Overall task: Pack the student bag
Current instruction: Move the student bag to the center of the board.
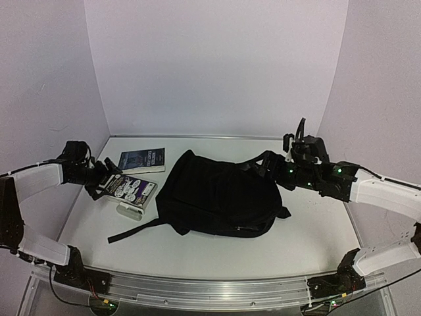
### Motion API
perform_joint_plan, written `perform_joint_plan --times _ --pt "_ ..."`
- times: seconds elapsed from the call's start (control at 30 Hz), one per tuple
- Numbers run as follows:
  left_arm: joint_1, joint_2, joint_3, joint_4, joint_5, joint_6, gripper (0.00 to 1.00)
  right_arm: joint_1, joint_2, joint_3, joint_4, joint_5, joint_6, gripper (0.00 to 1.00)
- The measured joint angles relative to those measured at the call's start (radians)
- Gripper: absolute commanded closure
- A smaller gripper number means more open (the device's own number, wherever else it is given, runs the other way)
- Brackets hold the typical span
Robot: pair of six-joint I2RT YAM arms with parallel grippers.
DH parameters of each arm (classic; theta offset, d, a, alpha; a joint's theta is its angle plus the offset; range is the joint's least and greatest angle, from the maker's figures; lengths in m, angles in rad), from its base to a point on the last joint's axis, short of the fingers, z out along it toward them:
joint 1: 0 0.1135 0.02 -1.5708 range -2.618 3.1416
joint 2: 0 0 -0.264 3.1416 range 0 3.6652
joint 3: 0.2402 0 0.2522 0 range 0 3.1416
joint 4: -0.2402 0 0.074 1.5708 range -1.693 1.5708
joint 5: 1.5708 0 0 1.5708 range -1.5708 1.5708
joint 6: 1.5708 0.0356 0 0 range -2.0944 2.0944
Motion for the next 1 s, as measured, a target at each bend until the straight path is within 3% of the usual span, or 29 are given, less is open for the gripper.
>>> perform_joint_plan --times 0.1,0.2,0.53,0.77,1.0 --pt "0.114 0.003 -0.080 0.038 0.012 -0.036 0.03 0.031 0.044 0.021 -0.006 0.010 -0.004 0.07" --pt "0.175 0.049 -0.108 0.082 0.030 -0.061 0.15 0.051 0.070 0.039 -0.006 0.017 -0.005 0.07" --pt "0.186 0.257 -0.114 0.243 0.073 -0.094 0.45 0.082 0.094 0.059 -0.005 0.037 -0.004 0.07" --pt "0.189 0.334 -0.113 0.311 0.093 -0.097 0.54 0.085 0.094 0.059 -0.006 0.044 -0.001 0.07" --pt "0.191 0.411 -0.091 0.394 0.130 -0.112 0.90 0.085 0.094 0.059 -0.005 0.049 0.005 0.07"
